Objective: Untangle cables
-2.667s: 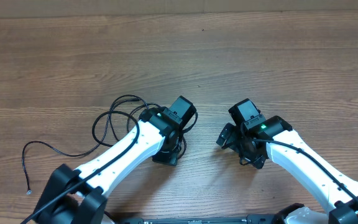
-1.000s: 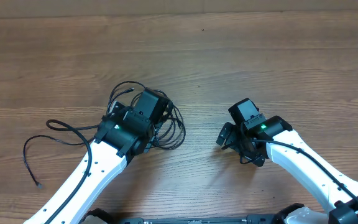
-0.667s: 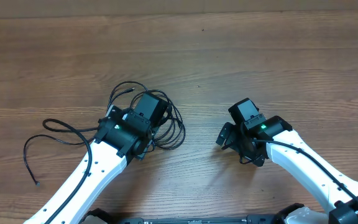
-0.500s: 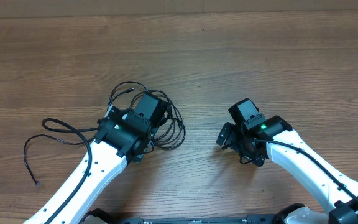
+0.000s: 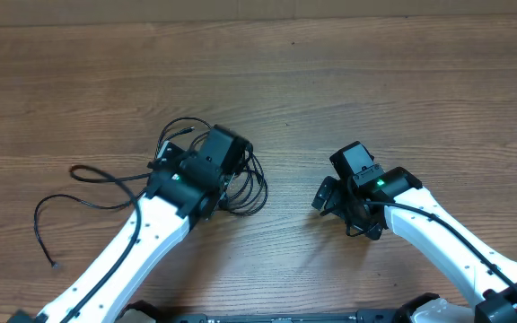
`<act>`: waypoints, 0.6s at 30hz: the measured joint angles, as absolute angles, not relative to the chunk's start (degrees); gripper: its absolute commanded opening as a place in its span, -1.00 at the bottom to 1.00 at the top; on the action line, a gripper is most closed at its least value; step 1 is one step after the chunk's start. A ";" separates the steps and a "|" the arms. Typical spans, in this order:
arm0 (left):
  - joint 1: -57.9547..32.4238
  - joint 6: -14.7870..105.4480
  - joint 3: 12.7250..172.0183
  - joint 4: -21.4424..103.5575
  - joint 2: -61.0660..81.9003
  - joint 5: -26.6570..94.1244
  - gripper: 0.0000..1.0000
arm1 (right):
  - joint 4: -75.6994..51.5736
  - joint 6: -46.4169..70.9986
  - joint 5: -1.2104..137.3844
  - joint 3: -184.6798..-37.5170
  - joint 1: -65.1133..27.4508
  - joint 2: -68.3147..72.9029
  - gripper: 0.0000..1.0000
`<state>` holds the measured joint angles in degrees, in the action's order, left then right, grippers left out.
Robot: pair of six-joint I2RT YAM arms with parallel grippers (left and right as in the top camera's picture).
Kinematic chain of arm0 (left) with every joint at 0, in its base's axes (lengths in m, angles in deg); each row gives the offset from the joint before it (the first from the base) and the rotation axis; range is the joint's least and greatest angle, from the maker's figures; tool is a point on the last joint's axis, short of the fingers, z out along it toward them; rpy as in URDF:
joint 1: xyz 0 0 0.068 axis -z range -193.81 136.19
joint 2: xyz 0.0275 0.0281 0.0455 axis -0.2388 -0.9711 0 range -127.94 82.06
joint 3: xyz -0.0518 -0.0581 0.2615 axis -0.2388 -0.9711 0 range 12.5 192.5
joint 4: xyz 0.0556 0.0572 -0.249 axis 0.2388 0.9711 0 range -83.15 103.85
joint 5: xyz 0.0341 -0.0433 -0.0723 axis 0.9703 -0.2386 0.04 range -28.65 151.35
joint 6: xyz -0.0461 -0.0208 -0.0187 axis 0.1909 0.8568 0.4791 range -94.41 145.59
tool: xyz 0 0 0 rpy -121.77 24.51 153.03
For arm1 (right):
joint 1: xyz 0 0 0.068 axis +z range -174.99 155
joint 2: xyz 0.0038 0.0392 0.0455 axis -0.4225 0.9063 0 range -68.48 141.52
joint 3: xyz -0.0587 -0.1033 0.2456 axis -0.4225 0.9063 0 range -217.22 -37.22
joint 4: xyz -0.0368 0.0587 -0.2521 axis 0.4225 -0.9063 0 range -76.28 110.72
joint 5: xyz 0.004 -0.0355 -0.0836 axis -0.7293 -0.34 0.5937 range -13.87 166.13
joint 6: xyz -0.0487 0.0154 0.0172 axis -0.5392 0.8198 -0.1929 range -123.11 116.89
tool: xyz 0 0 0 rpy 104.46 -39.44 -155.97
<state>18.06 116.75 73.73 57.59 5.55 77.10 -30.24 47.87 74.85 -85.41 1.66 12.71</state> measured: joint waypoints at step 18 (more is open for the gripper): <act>17.95 129.40 73.73 50.95 -15.45 77.23 0.54 | -30.24 47.85 74.85 -85.41 1.66 12.71 1.00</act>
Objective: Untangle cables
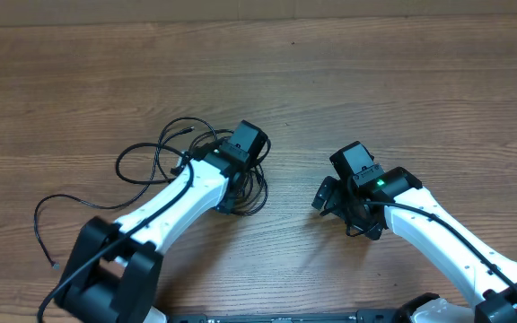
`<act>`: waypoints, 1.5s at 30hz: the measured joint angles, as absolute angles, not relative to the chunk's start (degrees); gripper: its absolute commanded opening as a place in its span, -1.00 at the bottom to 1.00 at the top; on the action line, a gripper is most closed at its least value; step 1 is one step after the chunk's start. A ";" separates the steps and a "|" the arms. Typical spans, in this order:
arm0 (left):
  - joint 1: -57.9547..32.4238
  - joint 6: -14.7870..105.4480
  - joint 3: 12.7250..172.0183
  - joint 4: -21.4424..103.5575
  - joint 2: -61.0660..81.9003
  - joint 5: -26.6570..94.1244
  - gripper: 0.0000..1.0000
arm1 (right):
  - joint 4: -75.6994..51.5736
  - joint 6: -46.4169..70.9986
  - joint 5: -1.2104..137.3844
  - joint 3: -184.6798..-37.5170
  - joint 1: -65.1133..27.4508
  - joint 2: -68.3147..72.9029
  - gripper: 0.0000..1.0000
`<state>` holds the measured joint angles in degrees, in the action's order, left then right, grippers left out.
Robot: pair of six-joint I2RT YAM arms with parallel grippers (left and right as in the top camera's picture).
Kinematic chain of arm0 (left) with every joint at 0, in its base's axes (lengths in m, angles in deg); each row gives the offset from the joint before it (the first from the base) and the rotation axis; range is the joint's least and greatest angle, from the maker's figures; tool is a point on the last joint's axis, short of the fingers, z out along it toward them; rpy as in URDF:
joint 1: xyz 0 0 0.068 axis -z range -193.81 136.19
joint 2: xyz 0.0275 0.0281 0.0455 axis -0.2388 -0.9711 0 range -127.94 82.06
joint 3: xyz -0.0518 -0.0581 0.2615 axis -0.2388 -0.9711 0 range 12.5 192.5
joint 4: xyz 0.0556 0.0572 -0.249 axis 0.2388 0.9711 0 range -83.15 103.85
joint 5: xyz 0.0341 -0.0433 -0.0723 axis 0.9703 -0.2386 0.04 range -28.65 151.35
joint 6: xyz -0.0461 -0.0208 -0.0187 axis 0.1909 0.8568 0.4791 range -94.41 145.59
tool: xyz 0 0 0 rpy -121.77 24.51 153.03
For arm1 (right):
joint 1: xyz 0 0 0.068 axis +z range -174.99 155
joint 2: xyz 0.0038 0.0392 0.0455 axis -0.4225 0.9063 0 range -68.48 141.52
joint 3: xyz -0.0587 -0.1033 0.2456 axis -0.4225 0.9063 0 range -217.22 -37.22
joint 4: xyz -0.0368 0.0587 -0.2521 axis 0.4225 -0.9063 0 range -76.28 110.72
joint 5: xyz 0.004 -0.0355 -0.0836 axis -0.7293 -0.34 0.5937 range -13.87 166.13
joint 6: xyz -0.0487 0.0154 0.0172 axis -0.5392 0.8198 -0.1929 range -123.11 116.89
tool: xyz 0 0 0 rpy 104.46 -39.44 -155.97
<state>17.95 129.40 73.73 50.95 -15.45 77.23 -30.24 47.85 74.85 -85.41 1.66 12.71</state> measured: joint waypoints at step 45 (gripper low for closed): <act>4.58 75.81 105.18 72.50 -0.54 60.29 -0.91 | 0.32 17.76 48.36 -85.10 13.57 12.75 0.74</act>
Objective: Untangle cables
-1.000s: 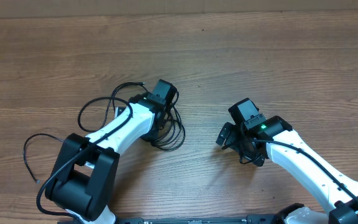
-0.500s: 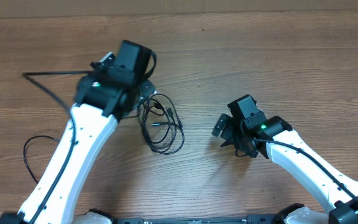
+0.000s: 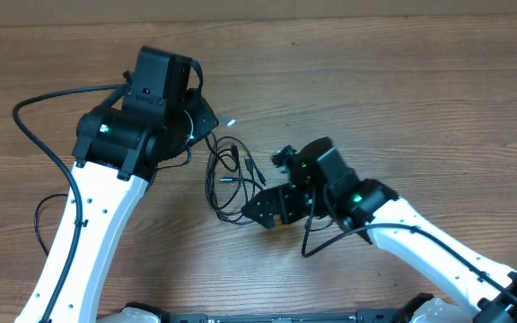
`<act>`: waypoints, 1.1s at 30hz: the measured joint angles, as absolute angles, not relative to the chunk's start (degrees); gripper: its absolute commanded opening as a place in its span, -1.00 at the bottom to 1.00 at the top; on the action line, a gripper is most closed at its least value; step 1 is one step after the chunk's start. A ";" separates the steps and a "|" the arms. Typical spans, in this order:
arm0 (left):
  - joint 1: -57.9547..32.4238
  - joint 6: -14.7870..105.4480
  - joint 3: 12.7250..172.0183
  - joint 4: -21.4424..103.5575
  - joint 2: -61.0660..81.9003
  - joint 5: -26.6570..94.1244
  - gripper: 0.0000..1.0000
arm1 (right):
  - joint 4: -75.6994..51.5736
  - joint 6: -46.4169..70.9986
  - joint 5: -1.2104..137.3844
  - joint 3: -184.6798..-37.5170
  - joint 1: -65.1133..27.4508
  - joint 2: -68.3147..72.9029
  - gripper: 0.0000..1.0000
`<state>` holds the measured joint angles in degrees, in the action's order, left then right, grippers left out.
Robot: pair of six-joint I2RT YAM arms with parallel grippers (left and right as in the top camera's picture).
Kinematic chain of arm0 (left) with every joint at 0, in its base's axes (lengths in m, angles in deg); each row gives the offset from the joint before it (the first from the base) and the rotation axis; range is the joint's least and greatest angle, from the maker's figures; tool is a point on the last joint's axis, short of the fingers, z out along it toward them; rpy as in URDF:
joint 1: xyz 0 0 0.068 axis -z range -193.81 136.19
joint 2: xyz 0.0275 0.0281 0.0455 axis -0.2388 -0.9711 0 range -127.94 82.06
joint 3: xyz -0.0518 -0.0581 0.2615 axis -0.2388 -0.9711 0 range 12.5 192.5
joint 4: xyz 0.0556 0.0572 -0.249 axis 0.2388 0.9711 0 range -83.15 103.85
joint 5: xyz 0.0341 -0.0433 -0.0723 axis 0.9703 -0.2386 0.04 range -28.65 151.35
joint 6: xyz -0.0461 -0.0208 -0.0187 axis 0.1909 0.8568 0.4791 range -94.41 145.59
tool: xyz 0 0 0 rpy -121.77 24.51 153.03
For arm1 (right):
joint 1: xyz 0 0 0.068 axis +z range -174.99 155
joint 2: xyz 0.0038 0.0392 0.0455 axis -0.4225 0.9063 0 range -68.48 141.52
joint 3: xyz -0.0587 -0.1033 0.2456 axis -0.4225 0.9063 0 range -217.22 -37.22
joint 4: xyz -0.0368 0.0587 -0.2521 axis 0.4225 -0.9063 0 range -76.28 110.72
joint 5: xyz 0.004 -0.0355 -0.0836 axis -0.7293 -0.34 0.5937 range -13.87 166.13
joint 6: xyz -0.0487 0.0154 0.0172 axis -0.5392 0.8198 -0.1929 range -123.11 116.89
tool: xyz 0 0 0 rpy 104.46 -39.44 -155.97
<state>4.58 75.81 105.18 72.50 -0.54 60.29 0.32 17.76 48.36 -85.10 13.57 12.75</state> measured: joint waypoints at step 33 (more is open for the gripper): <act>-15.95 70.35 115.43 80.06 6.54 52.38 -0.91 | -8.75 31.98 99.16 -85.97 -1.64 16.88 -0.93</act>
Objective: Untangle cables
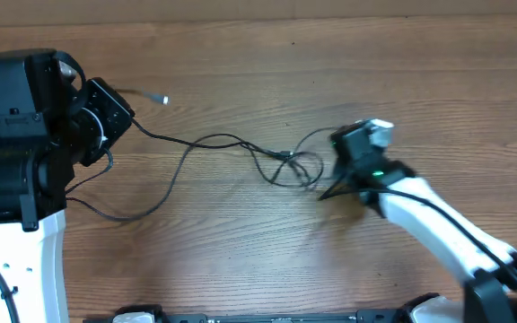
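Thin black cables [214, 140] lie stretched across the middle of the table, meeting in a small knot [285, 161]. My left gripper [108, 115], raised at the far left, is shut on the cables' left end. A silver-tipped plug [162, 100] sticks out just to its right. A slack strand [142, 213] sags toward the front. My right gripper [330, 184] sits right of the knot, its fingers mostly hidden under the wrist. The cables run into it, and it looks shut on them.
The wooden table [330, 63] has a light wall edge along the back. The left arm's white link [25, 260] fills the front left. The right arm's white link [438, 233] crosses the front right.
My left gripper has moved further left and my right gripper has moved right. The loose coil between them is now pulled out into a long line with one small knot.
My left gripper was first on the cable bundle at centre-left, with the right arm idle to the right. It then stood raised at the back left with a cable, and the right gripper was at the bundle. Now the arms are apart and the cables are stretched.
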`<act>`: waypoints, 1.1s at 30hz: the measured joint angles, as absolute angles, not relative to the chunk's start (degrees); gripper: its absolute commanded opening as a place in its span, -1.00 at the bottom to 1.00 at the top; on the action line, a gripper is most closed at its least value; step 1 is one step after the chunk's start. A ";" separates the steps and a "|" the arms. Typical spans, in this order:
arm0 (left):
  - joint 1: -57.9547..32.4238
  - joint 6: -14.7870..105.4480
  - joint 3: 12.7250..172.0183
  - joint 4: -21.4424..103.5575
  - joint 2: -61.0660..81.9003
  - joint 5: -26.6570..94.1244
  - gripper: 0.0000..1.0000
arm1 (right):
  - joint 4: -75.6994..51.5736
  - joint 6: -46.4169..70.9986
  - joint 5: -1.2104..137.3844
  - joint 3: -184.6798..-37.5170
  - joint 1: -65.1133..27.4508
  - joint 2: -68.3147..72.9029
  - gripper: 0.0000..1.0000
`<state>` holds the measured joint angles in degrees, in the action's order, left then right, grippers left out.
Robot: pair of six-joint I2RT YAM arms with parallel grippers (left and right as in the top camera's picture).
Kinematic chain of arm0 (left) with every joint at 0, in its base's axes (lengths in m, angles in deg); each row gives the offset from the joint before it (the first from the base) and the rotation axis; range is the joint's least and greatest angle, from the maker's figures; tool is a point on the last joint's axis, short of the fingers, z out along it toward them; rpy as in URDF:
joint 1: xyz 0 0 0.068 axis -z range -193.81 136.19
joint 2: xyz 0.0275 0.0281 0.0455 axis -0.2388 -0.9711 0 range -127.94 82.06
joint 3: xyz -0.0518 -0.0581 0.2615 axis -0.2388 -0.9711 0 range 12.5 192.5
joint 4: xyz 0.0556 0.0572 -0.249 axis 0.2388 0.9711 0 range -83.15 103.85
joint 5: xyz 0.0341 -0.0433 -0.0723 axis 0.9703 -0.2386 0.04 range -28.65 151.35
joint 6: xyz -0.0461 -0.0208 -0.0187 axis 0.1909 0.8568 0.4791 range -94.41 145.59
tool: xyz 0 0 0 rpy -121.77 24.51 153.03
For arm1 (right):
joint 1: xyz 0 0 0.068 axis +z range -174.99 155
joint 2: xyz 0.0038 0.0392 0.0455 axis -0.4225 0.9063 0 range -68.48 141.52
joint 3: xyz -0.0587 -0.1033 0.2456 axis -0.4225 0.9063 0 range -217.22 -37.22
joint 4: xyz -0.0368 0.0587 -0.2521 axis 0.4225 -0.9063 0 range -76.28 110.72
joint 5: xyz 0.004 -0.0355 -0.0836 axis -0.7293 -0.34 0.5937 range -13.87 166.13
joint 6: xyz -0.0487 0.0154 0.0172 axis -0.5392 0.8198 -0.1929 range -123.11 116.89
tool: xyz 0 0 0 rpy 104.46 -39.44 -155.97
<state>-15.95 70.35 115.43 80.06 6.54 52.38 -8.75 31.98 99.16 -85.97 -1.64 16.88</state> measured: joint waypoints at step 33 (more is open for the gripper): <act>-51.22 73.58 115.89 79.73 -9.66 58.72 -0.75 | -13.78 19.42 58.39 -87.57 -38.03 9.80 -0.92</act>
